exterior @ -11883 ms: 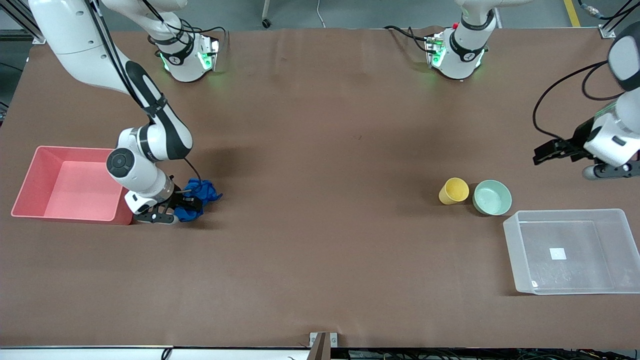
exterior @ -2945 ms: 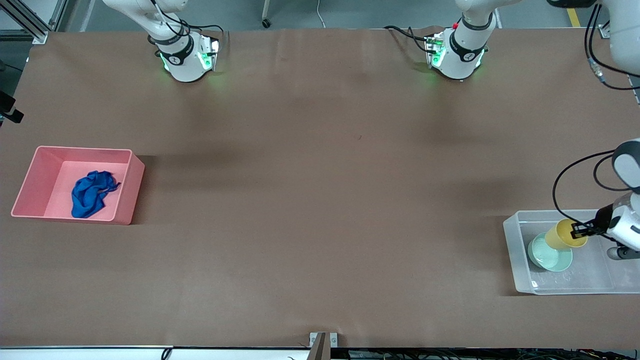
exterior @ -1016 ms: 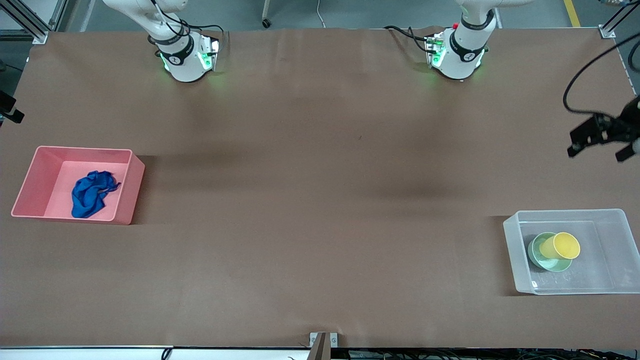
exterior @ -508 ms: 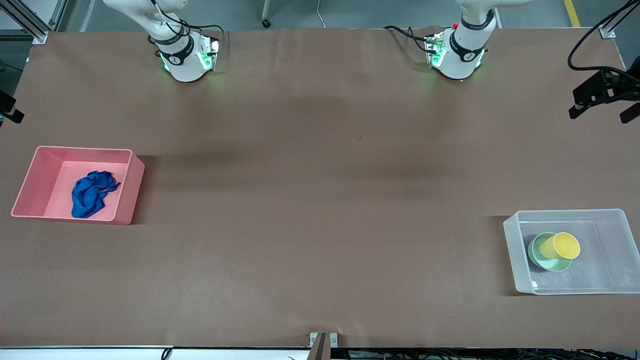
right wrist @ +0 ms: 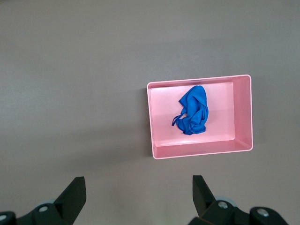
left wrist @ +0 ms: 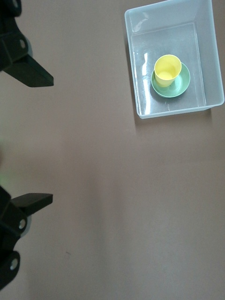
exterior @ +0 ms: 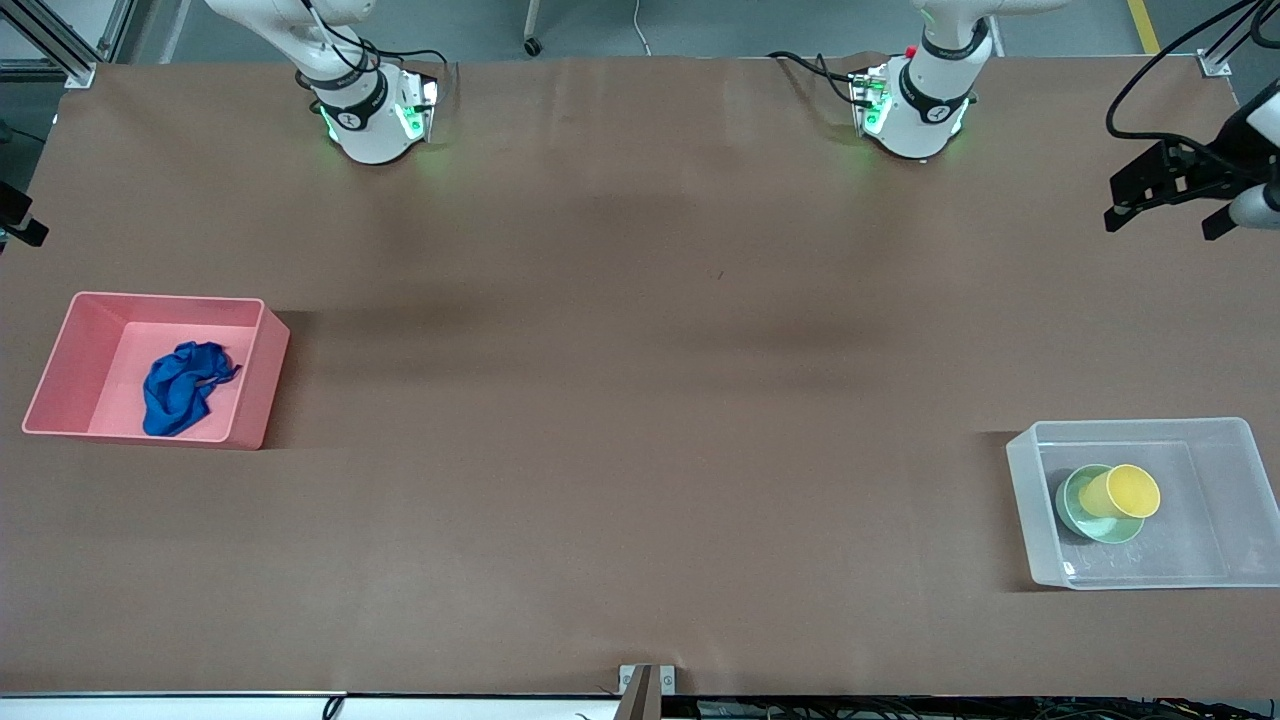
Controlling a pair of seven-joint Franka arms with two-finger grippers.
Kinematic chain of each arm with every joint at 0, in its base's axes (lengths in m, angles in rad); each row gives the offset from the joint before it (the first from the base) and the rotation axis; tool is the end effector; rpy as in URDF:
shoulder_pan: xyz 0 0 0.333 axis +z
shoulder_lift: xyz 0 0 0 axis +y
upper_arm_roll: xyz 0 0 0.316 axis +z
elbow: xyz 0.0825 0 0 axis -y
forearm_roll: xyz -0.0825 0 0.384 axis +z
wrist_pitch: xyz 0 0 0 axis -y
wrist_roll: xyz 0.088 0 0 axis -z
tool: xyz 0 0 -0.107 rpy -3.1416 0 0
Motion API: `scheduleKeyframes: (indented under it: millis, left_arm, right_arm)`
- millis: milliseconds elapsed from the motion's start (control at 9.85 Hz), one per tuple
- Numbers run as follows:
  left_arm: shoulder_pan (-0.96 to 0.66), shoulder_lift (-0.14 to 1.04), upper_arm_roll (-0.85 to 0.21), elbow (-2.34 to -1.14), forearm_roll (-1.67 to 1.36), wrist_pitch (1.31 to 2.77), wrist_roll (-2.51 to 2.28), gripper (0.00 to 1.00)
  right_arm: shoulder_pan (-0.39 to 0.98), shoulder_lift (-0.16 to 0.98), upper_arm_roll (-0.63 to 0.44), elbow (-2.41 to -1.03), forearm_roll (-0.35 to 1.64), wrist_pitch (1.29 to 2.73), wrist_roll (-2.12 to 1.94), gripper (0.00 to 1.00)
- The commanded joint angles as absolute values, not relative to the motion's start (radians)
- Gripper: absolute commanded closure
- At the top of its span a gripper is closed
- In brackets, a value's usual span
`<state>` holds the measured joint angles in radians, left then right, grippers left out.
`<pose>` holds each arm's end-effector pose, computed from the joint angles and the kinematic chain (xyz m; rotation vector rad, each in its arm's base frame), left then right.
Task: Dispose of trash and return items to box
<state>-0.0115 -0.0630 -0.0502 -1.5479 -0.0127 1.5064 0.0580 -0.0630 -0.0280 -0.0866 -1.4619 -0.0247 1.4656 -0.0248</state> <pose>0.5271 -0.0350 0.6636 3.1262 -0.1887 0.0335 0.5276 -0.0833 0.6811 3.1101 -0.1990 0.0460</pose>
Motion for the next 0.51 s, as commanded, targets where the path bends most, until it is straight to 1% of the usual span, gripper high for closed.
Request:
scheduleKeyframes:
  millis: [0, 102, 406]
  left_arm:
    - [-0.037, -0.077, -0.026, -1.601, 0.005, 1.525, 0.045, 0.00]
    - [-0.049, -0.077, -0.003, -1.601, 0.002, 1.525, 0.044, 0.00]
    - [-0.037, -0.072, -0.002, -1.600, -0.005, 1.525, 0.044, 0.00]
  right_arm:
    - [-0.064, -0.035, -0.083, -1.470, -0.040, 1.466, -0.026, 0.00]
    - [-0.066, -0.035, -0.083, -1.470, -0.038, 1.466, -0.026, 0.00]
    - [-0.066, -0.037, -0.083, -1.470, -0.040, 1.466, -0.026, 0.00]
